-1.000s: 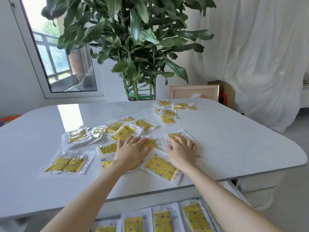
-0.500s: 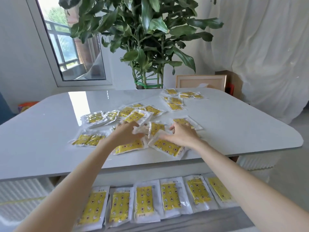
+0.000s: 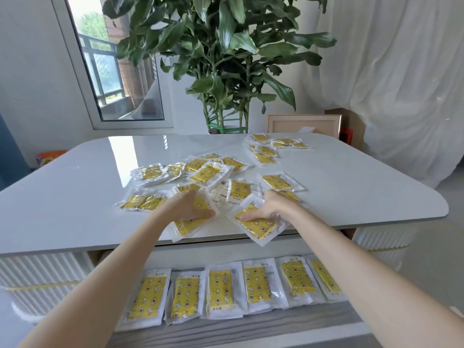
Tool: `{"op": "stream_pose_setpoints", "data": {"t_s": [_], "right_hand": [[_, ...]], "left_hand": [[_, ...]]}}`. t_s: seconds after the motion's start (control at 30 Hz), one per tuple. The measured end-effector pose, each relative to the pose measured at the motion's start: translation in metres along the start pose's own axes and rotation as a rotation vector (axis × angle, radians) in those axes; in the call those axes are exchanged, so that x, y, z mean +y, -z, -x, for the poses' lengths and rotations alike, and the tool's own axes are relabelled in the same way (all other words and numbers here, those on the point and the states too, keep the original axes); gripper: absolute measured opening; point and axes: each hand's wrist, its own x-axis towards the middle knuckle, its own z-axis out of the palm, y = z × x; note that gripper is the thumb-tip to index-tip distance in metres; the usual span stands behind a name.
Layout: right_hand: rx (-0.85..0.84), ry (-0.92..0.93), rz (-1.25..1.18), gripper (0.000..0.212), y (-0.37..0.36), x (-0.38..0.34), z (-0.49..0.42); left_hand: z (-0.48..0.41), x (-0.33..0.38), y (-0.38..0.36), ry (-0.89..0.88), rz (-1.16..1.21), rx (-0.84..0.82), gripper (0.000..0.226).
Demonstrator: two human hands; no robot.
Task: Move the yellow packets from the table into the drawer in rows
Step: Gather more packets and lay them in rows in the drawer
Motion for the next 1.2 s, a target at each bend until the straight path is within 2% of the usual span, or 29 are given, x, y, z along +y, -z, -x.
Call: {"op": "stream_pose_setpoints", "data": {"t_s": [0.1,0.17,0.23,0.3,0.37,0.43,0.57,0.67,0.8,0.9,1.0,1.03,1.13,1.2], "right_hand": [[0.004,0.02,-0.091,0.057,0.0,0.002,0.0],[0.021,0.018,-0.327,0.059,0.001,0.007,-0.003],[0.05,0.025,-0.635,0.047,0.004,0.01,-0.002],[0.042,0.017,-0.933,0.031,0.009,0.009,0.005],[0.014,-0.014,-1.111,0.025,0.01,0.008,0.01],[0.008,-0.01,-1.191,0.021,0.006,0.005,0.011],[0.085,-0.005,-1.249,0.021,-0.003,0.005,0.007],[0.073,0.025,-1.308,0.036,-0.002,0.012,0.003],[0.154,-0.003,-1.31,0.04,0.001,0.025,-0.004],[0.287,-0.049,-1.364,0.016,0.01,0.04,-0.012],[0.419,-0.144,-1.393,0.028,0.02,0.058,-0.022],[0.447,-0.163,-1.394,0.029,0.022,0.063,-0.026],[0.477,-0.204,-1.399,0.03,0.023,0.075,-0.034],[0.488,-0.22,-1.404,0.031,0.023,0.079,-0.038]], "left_hand": [[-0.001,0.007,-0.002,0.034,0.382,-0.001,0.053],[-0.002,0.013,-0.002,0.097,0.695,-0.033,0.022],[-0.005,0.017,-0.002,0.154,0.937,-0.056,0.008],[-0.01,0.021,-0.003,0.158,1.115,-0.063,0.004],[-0.012,0.029,-0.004,0.152,1.251,-0.065,0.009],[-0.014,0.039,-0.005,0.155,1.367,-0.093,0.019],[-0.017,0.06,-0.005,0.157,1.512,-0.101,0.022],[-0.02,0.072,-0.008,0.1,1.444,-0.101,0.008],[-0.03,0.087,-0.012,0.108,1.238,-0.053,0.026],[-0.042,0.092,-0.013,0.109,1.117,0.036,0.035],[-0.059,0.084,-0.018,0.132,0.782,0.185,0.017],[-0.065,0.083,-0.022,0.149,0.616,0.177,0.02],[-0.078,0.089,-0.03,0.264,0.171,0.11,0.072],[-0.08,0.097,-0.033,0.312,0.051,0.08,0.096]]}}
